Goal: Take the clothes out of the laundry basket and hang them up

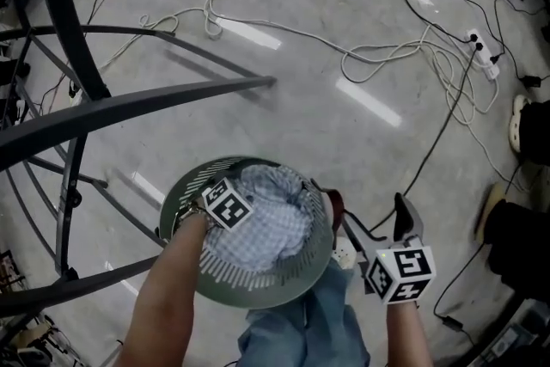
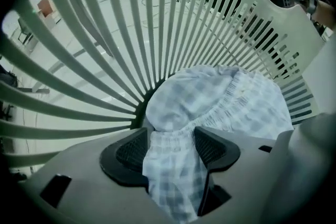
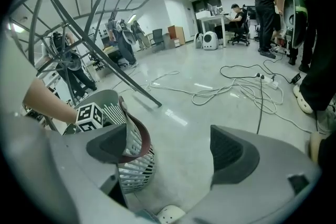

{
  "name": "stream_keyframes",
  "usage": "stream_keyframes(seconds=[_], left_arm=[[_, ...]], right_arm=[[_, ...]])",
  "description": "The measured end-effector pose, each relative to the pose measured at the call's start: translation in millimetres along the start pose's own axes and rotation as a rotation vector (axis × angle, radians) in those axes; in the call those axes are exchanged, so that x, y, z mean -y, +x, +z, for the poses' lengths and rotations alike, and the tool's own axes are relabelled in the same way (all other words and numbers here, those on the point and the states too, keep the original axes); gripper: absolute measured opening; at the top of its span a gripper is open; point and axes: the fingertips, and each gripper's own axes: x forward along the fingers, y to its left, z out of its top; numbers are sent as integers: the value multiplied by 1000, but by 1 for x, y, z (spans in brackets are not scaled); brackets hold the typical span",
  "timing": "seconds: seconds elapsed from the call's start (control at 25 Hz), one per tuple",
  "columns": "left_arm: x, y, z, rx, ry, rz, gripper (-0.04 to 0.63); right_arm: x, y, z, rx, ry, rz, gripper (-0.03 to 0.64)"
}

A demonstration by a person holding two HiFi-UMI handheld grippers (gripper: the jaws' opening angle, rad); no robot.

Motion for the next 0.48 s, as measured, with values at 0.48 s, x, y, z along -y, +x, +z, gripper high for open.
stream_keyframes(seconds=[0.48], left_arm=[[19,-15,-19,-25,-107,-23,94]], right_arm=[[-6,-10,-3,-22,-7,16,483]])
